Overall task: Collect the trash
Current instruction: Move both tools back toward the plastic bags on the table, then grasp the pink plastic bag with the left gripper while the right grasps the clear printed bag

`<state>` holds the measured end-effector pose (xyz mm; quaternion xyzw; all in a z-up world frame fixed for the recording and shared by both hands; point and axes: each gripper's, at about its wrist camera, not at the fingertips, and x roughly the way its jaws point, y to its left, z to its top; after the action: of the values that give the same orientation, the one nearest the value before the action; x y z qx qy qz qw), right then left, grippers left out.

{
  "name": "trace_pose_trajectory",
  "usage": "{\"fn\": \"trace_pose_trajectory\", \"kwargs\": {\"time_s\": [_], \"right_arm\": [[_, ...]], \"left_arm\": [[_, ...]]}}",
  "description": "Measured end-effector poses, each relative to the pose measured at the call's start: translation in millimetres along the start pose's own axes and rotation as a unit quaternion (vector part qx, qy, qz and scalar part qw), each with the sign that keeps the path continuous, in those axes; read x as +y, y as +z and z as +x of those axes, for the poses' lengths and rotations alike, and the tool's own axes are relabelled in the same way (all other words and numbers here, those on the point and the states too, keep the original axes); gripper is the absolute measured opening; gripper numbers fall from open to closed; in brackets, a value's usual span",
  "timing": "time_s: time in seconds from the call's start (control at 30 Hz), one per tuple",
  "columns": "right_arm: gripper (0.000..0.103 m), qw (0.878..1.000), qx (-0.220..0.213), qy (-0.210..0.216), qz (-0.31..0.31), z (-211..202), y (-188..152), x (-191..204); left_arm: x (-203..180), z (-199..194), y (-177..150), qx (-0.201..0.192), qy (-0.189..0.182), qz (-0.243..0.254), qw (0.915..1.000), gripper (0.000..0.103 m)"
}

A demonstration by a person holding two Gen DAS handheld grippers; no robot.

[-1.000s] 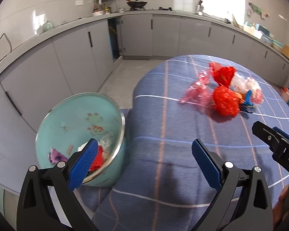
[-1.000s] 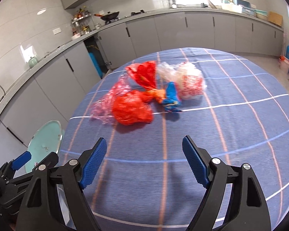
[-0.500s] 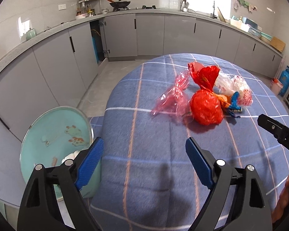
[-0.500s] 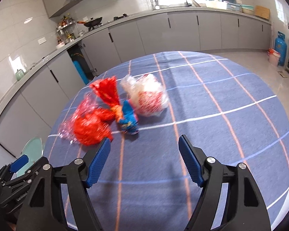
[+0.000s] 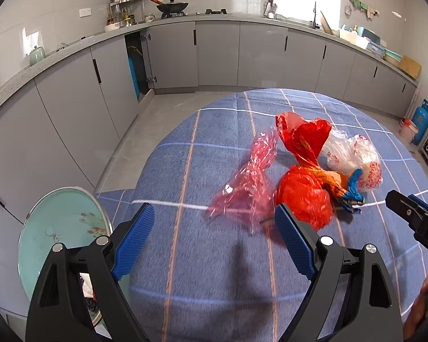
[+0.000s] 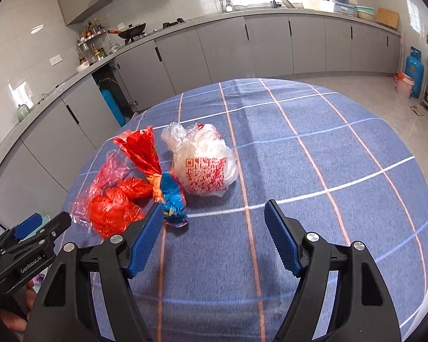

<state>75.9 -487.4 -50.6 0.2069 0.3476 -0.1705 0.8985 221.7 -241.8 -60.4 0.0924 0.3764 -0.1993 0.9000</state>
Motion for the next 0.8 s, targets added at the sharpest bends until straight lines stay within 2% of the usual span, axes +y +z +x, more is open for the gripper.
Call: {"fn": "trace_pose_trajectory", "kwargs": {"time_s": [0.37, 0.5, 0.73, 0.8], "right_arm": [[0.073, 1.000, 0.001, 0.003, 0.005, 10.4, 10.3, -4.4], [0.073, 1.000, -0.005, 0.004, 0.005, 11.0, 17.3, -4.9], [0.073, 1.000, -0.019, 0.007, -0.009, 21.9, 44.2, -0.4], [0.067, 1.000, -0.014, 0.013, -0.006, 30.9, 53.3, -1.8]], "left_arm": [[-3.5, 22.6, 21.2, 0.001, 0.000, 0.003, 1.0000, 0.084], [-8.6, 38.7, 31.3, 0.008, 0.004, 0.013, 0.9999, 0.081], [-20.2, 64.0, 36.9, 0.026, 0.005, 0.027, 0.9993, 0.081], [-21.3, 70.4, 38.0, 0.033, 0.002, 0.027, 0.9991, 0.081]]}}
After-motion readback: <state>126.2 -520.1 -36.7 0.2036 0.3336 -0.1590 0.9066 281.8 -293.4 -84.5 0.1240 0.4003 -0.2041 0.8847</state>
